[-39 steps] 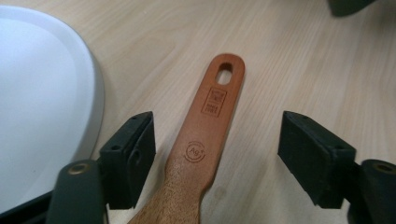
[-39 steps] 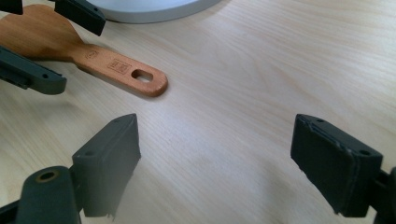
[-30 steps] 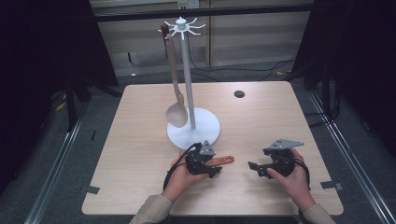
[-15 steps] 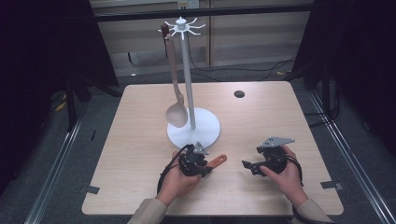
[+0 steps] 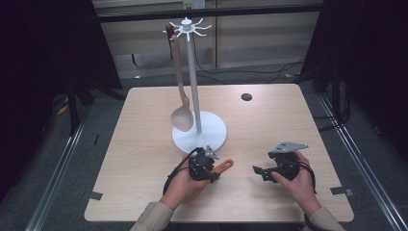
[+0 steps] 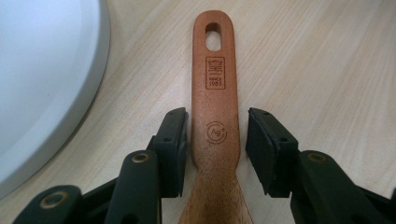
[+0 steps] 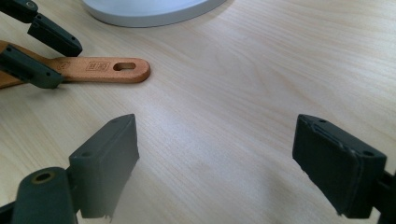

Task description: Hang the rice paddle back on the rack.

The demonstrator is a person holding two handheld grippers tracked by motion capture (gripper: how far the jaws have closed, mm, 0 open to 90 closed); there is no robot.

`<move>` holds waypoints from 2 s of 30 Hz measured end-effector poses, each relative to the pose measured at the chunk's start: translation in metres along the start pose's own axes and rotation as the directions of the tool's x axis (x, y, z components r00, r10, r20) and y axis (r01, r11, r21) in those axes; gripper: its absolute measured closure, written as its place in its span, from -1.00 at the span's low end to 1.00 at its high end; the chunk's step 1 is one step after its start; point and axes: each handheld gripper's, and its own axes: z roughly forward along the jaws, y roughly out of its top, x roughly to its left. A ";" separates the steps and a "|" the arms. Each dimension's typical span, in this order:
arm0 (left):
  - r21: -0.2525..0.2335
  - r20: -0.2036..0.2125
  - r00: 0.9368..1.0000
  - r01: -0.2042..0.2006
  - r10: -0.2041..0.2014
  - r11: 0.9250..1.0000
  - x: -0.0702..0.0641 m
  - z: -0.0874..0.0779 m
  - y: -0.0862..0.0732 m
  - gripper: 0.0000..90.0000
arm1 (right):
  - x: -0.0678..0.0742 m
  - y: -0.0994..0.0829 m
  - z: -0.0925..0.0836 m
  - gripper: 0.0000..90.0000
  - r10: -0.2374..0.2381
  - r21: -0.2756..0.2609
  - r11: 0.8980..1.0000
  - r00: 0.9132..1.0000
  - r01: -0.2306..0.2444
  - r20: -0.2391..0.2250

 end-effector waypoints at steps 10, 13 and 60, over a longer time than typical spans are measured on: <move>0.041 -0.002 0.999 0.032 -0.032 0.999 0.001 0.001 0.008 0.44 | 0.001 -0.004 -0.006 -0.67 0.015 0.006 1.000 1.000 -0.015 0.024; 0.046 -0.007 0.999 0.051 -0.051 0.998 -0.001 0.002 0.009 0.45 | 0.001 -0.004 -0.007 -0.67 0.012 0.002 1.000 1.000 -0.012 0.026; -0.220 -0.038 0.968 0.232 -0.246 0.947 0.014 -0.021 -0.004 0.46 | -0.001 -0.003 -0.002 -0.68 0.020 0.002 1.000 1.000 -0.020 0.001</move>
